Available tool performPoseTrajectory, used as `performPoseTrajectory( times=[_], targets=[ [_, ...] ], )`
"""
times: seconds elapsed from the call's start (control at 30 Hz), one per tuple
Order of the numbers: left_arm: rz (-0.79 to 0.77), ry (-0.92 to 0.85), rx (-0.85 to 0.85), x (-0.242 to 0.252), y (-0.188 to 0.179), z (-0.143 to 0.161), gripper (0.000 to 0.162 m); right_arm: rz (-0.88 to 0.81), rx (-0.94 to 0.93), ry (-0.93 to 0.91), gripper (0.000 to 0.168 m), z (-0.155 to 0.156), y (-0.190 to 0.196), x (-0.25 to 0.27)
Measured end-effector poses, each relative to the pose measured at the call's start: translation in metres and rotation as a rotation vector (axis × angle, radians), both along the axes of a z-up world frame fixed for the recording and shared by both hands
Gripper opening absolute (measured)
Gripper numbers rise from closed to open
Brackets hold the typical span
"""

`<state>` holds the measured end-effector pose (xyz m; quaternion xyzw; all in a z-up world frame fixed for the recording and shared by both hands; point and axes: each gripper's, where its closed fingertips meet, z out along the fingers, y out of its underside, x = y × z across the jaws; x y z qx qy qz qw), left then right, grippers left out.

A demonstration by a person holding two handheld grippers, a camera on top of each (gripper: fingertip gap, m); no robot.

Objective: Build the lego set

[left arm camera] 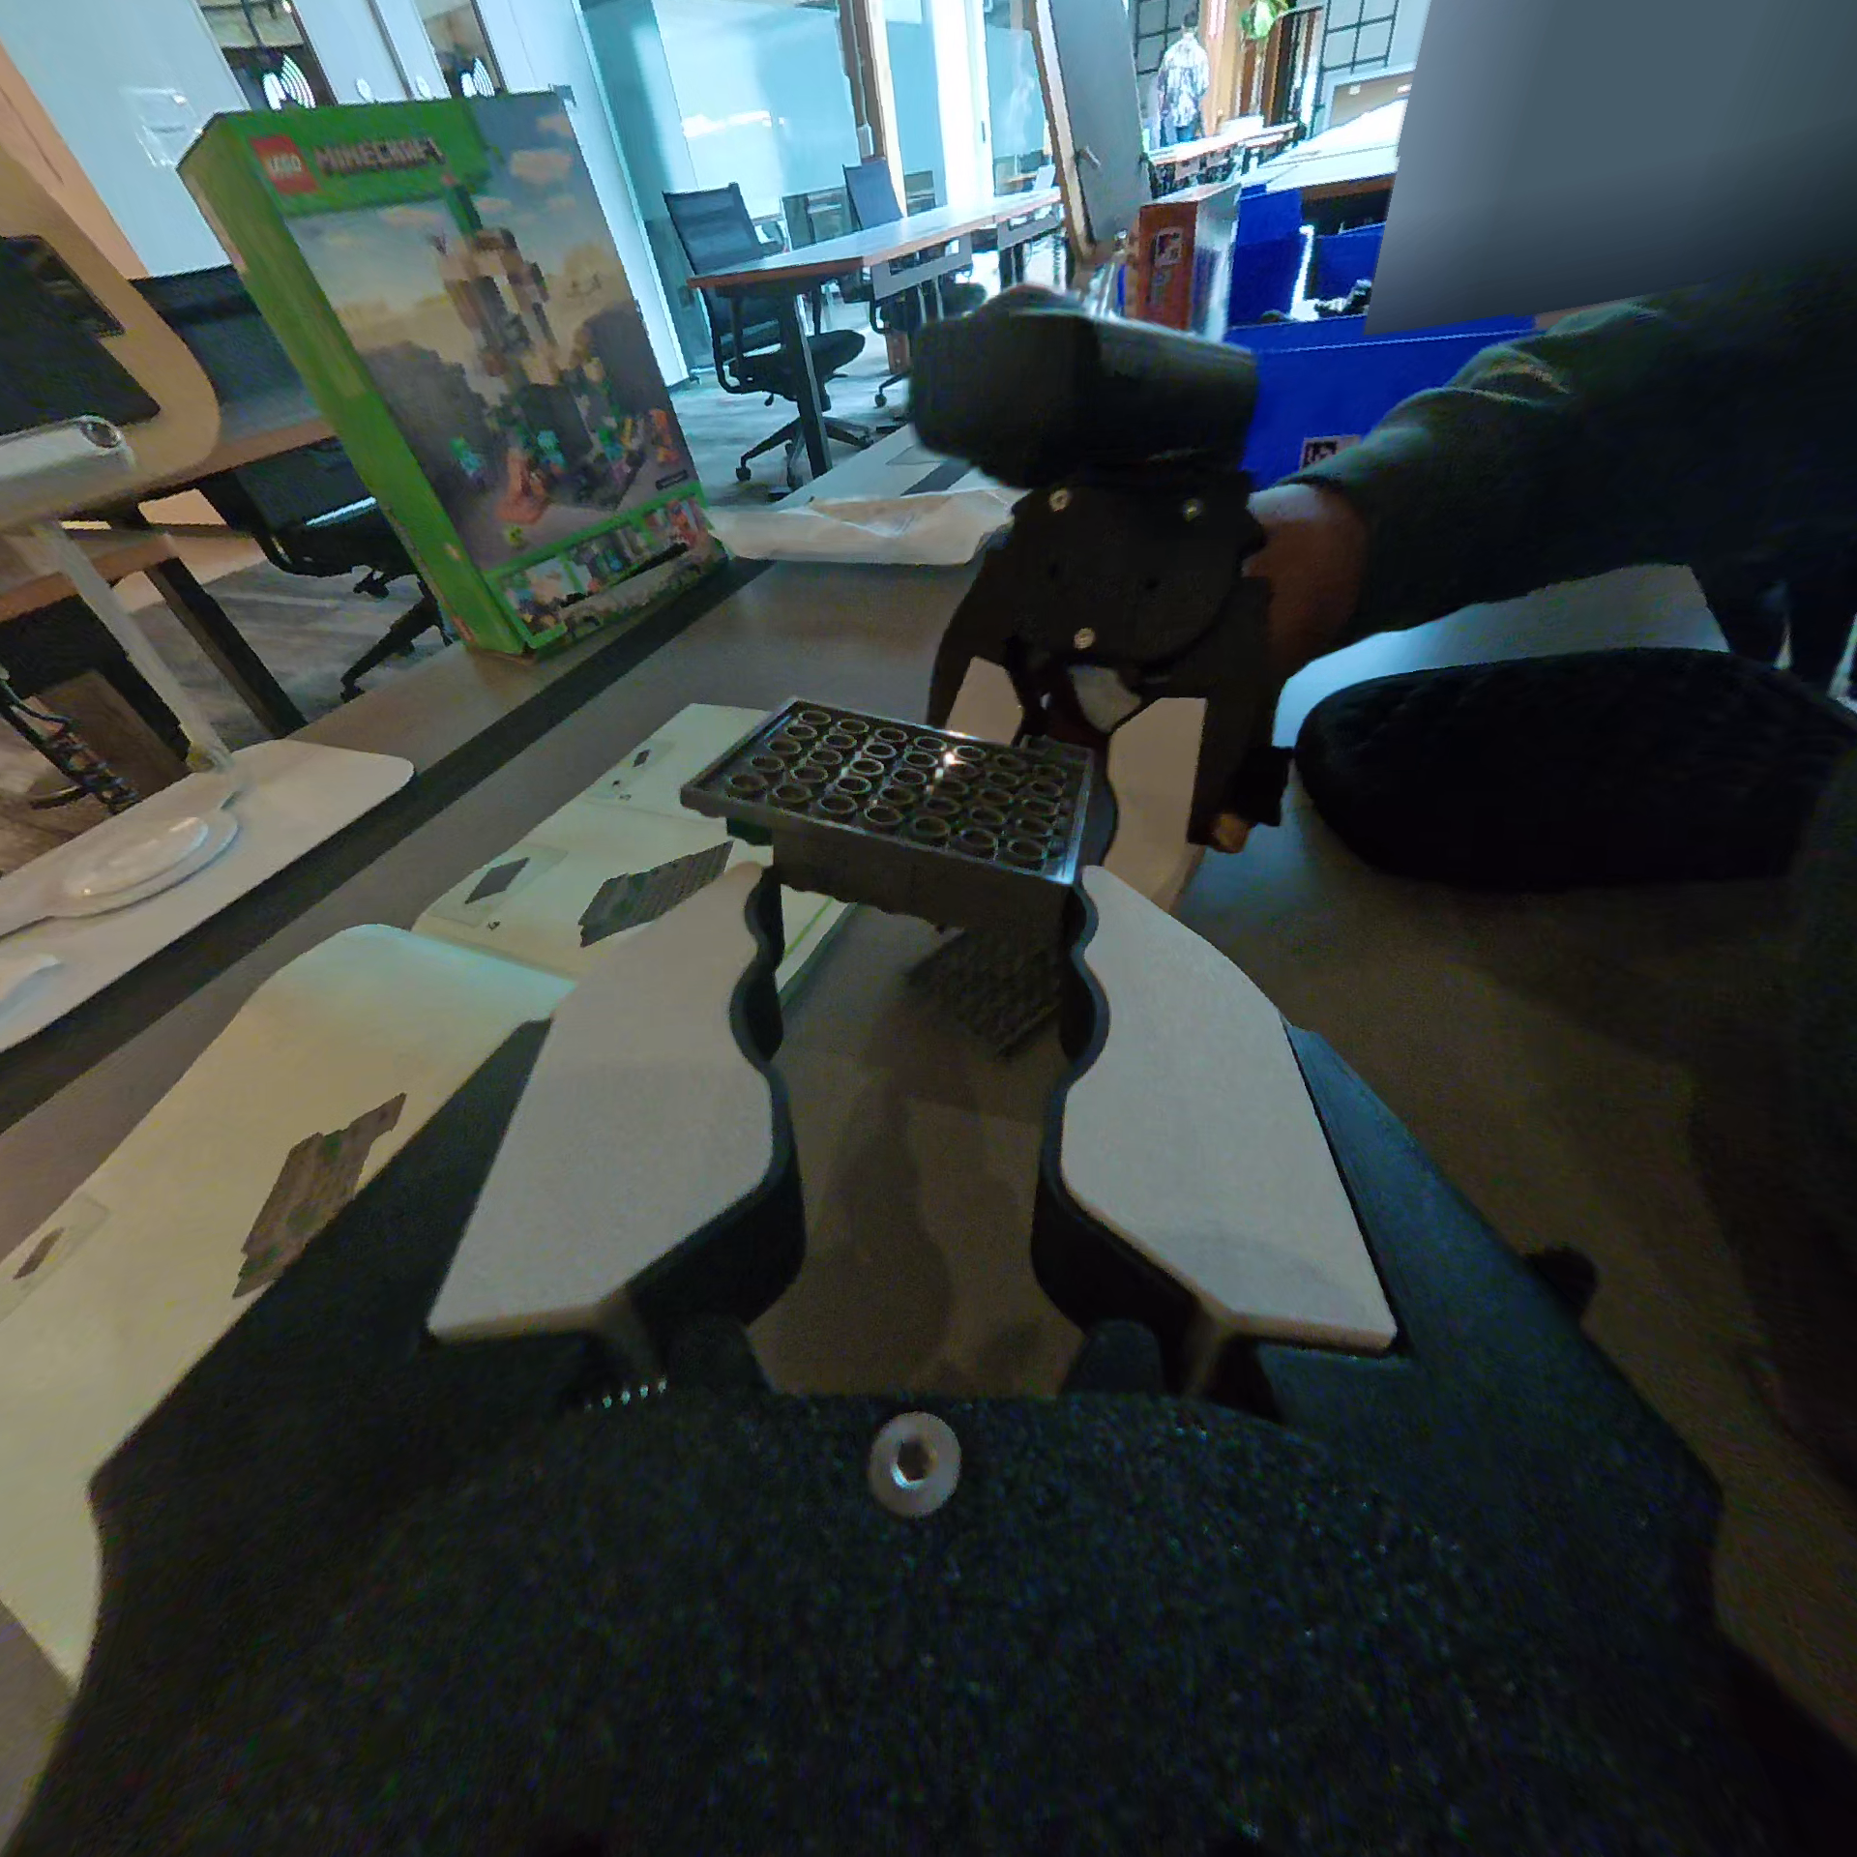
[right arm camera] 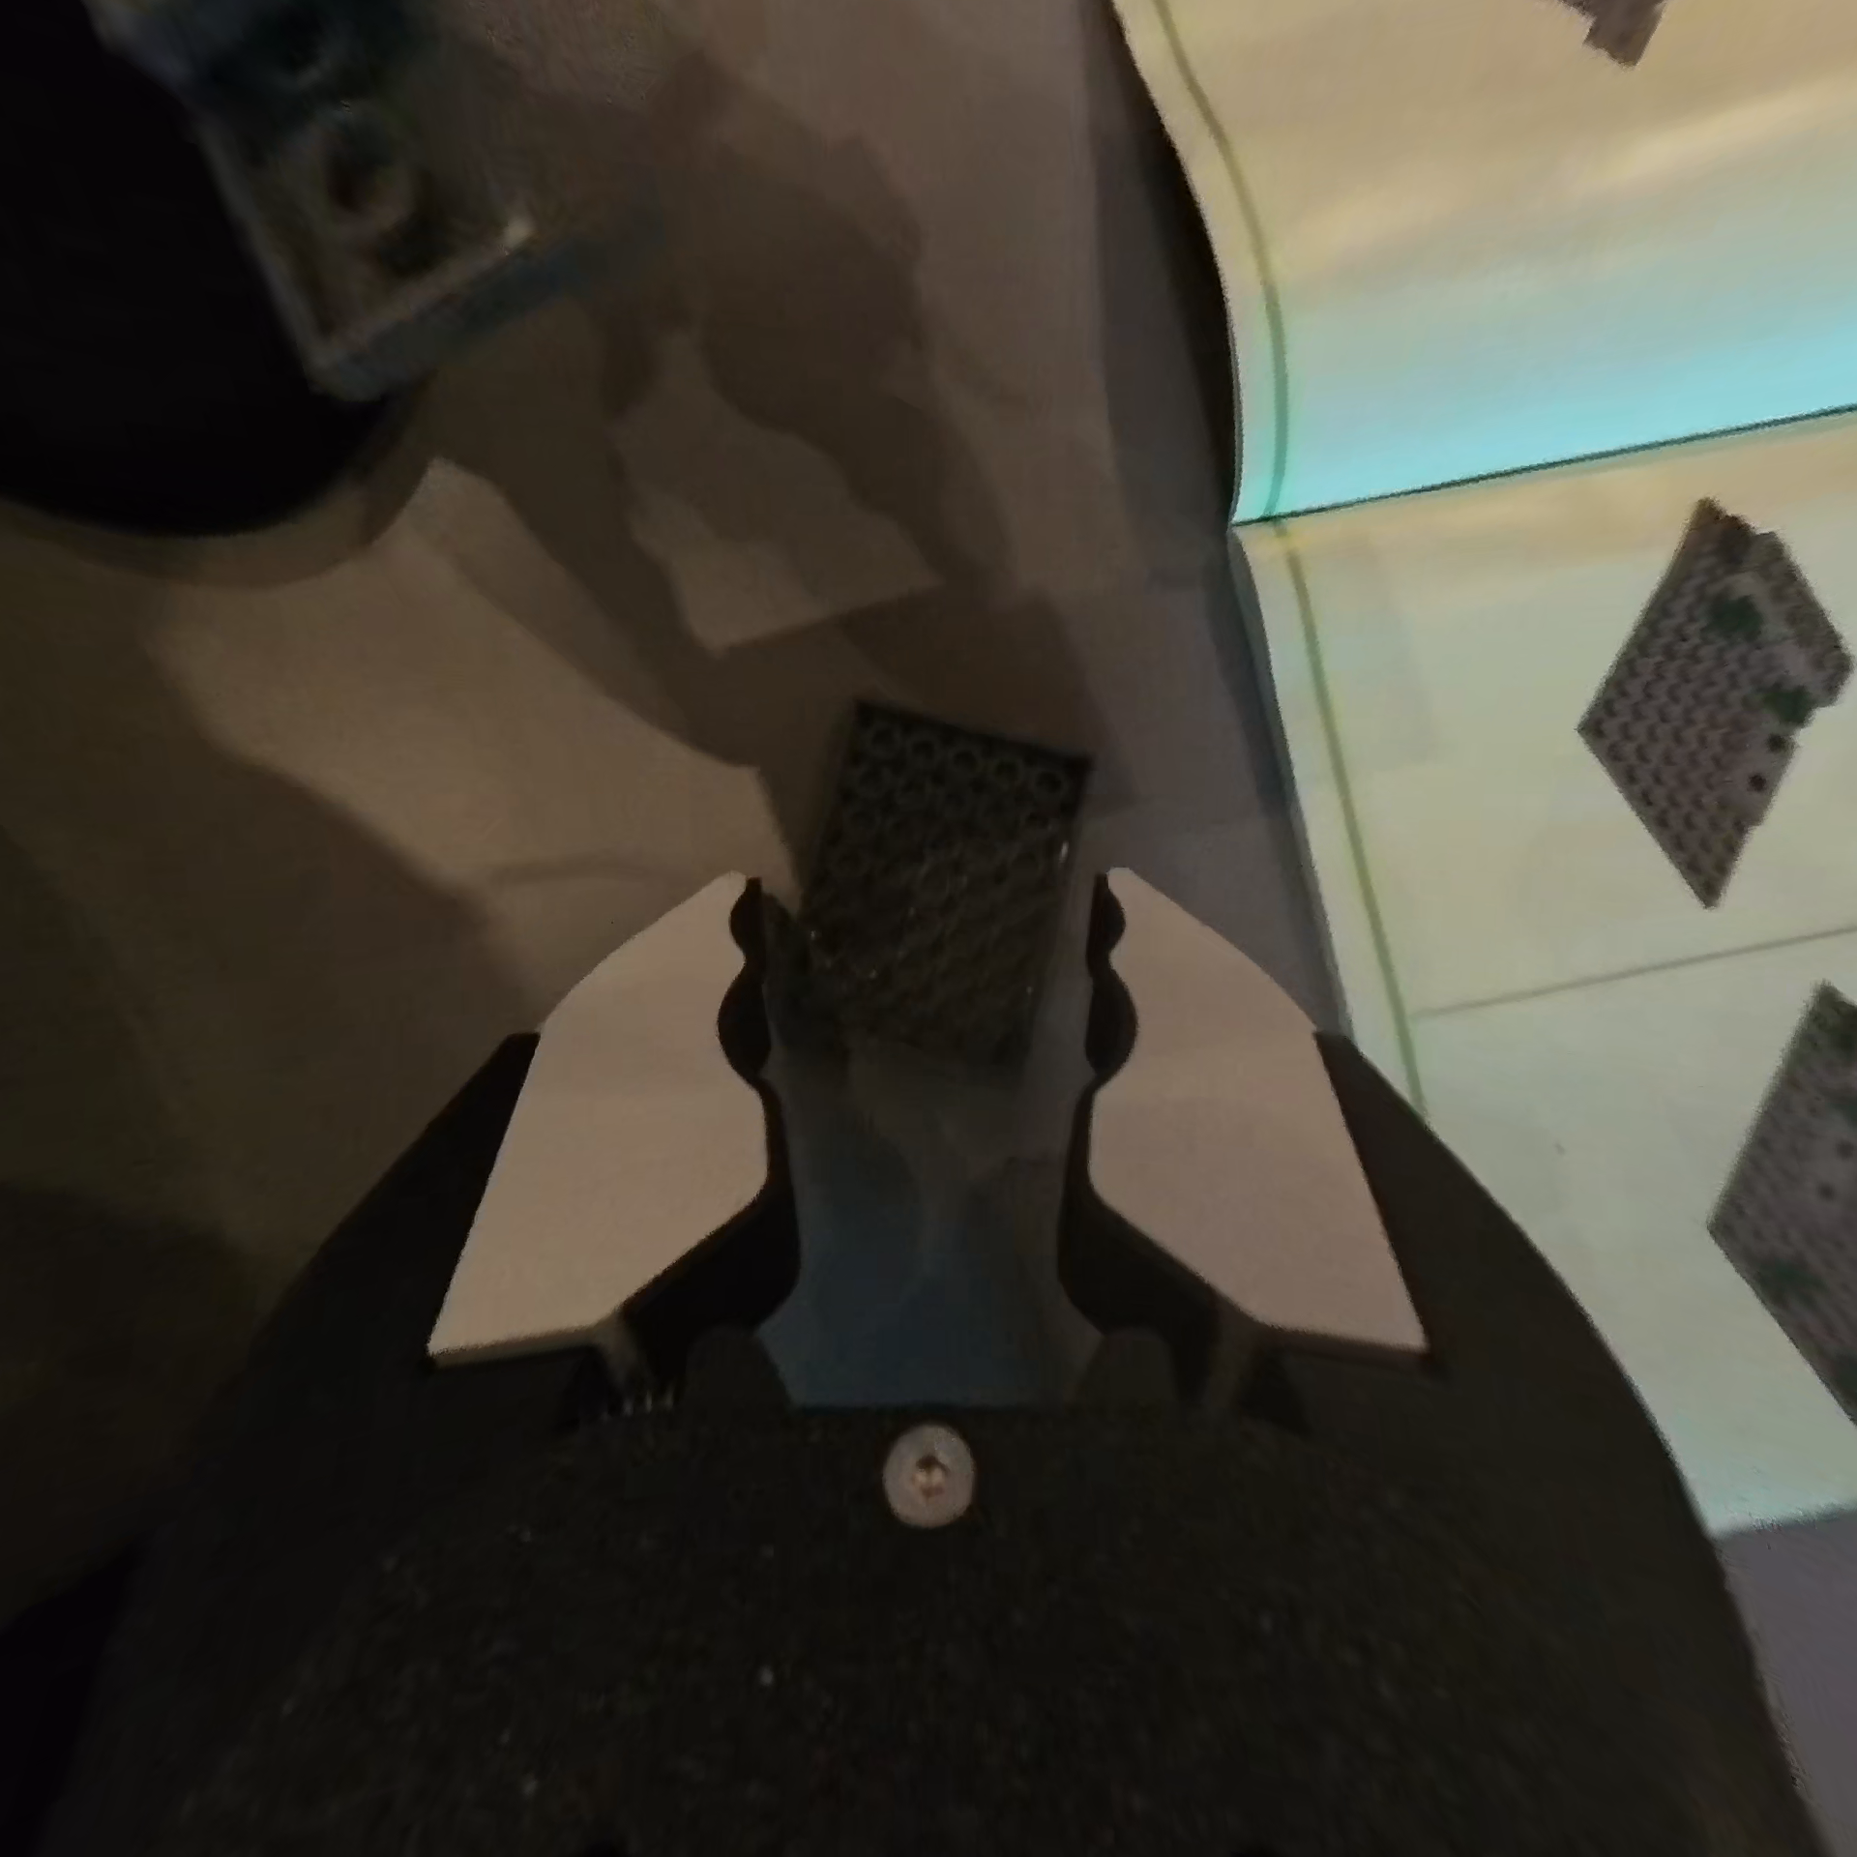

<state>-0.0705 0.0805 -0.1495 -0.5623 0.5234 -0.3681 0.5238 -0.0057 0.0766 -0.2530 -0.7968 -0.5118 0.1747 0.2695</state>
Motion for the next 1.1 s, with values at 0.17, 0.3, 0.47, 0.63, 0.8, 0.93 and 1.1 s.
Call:
performPoseTrajectory(
  times=[0.17, 0.3, 0.47, 0.63, 0.8, 0.93, 1.1],
  targets=[
    [0.003, 0.002, -0.012, -0.005, 0.003, -0.003, 0.054, 0.065, -0.022, -0.058, 0.052, -0.004, 0.001, -0.008],
    [-0.008, 0.007, -0.021, -0.009, 0.003, -0.005, 0.054, 0.314, 0.037, -0.093, 0.051, -0.002, -0.009, -0.009],
    [-0.041, 0.015, -0.032, -0.01, -0.001, -0.008, 0.053, 0.775, 0.049, -0.203, 0.05, 0.006, -0.035, 0.007],
    [-0.051, 0.02, -0.04, -0.007, -0.003, -0.012, 0.053, 1.114, 0.078, -0.39, 0.051, 0.006, -0.041, 0.022],
    [-0.057, 0.025, -0.044, -0.006, -0.004, -0.014, 0.053, 1.145, 0.107, -0.389, 0.058, 0.003, -0.036, 0.014],
    [-0.056, 0.02, -0.048, -0.008, -0.003, -0.015, 0.053, 0.818, 0.058, -0.266, 0.073, 0.014, -0.028, 0.013],
    [-0.026, 0.025, -0.048, -0.009, 0.003, -0.016, 0.053, 0.057, -0.101, -0.109, 0.078, 0.02, -0.02, 0.023]
  ],
)
